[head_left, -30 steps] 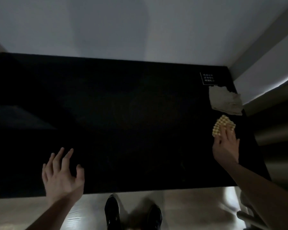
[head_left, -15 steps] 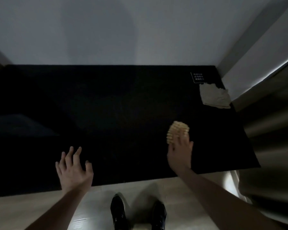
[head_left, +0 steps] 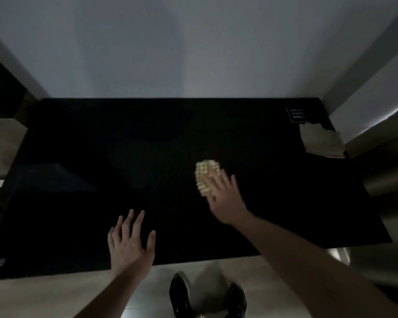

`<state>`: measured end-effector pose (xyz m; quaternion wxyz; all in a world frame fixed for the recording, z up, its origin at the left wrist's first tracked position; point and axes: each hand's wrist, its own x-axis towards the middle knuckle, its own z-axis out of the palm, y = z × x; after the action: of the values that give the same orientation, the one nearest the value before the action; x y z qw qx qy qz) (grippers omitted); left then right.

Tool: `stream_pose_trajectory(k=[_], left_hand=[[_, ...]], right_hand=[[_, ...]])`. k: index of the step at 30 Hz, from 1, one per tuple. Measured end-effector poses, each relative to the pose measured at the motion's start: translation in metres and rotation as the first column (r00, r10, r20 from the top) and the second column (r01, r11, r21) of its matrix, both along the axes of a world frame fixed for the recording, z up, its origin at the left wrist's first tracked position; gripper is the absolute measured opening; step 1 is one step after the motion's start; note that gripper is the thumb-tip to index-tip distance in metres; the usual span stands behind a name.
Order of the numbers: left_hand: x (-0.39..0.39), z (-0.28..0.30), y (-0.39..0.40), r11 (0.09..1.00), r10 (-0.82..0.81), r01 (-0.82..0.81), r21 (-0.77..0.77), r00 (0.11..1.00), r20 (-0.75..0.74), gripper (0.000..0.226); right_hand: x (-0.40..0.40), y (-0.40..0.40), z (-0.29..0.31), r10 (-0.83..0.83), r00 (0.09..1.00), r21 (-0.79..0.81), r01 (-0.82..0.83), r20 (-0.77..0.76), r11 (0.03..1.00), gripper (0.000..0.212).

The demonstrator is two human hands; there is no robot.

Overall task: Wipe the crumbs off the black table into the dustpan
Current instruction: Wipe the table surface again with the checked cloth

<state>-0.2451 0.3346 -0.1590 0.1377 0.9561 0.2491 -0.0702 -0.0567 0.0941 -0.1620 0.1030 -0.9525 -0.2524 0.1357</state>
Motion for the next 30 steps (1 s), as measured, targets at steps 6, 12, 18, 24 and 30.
stream_pose_trajectory(k=[6,12,18,24,30], left_hand=[[0.0,-0.008,0.0,0.999,0.009,-0.009,0.041,1.0,0.0,0.069],[0.002,-0.012,0.0,0.999,0.003,-0.003,0.053,1.0,0.003,0.069],[0.001,-0.008,0.004,1.0,-0.008,0.009,0.027,1.0,-0.023,0.068],[-0.001,0.0,0.012,0.998,-0.036,0.034,-0.049,0.999,-0.024,0.071],[0.002,0.008,0.007,0.997,-0.018,0.016,-0.072,0.999,-0.038,0.07]], right_hand=[[0.121,0.017,0.01,-0.263,0.964,-0.134,0.255,-0.044,0.958,0.064],[0.087,0.136,-0.009,0.0,1.0,0.001,0.0,0.017,1.0,0.063],[0.011,0.164,-0.011,0.519,0.853,0.137,-0.507,-0.061,0.851,0.059],[-0.002,0.025,0.006,0.354,0.935,0.145,-0.351,0.009,0.925,0.06],[0.032,-0.14,-0.002,-0.439,0.899,-0.064,0.437,-0.011,0.897,0.057]])
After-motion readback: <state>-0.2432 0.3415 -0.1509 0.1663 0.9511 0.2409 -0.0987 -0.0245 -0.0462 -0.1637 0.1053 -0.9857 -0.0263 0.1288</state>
